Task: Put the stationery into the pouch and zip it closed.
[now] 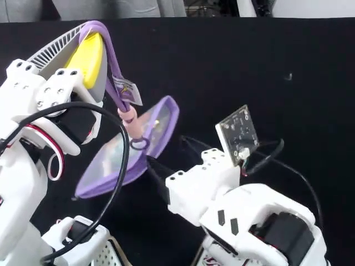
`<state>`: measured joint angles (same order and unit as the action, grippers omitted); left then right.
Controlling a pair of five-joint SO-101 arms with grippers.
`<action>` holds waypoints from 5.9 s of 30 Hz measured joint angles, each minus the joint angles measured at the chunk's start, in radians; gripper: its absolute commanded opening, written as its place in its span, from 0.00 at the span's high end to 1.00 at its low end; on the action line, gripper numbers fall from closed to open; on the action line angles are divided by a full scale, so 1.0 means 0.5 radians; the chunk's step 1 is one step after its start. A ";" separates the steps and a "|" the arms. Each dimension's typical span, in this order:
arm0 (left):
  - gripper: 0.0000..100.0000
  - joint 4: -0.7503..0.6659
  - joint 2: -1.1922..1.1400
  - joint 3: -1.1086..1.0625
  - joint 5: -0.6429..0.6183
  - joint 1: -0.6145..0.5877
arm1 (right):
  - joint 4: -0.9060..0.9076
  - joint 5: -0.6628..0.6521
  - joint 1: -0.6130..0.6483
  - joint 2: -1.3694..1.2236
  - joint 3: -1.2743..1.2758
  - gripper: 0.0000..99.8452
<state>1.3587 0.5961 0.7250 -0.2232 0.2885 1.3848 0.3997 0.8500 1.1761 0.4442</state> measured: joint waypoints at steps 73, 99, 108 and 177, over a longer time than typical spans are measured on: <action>0.97 -0.025 -0.003 0.000 0.000 -0.021 | 0.411 -1.185 -0.215 -0.933 -0.509 0.99; 0.97 -0.718 -0.006 -0.368 0.150 -1.427 | 0.396 -1.685 -0.068 -1.080 -0.120 0.99; 0.97 -0.451 0.046 -0.374 0.175 -1.252 | 0.025 -1.691 -0.061 -1.077 -0.025 0.98; 0.97 -0.126 -0.970 0.559 0.282 0.350 | -1.138 -1.092 -1.304 1.003 1.393 0.74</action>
<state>1.2958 0.1112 1.0042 -0.0821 0.4634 0.8155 -0.1465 0.1979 1.6778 1.1408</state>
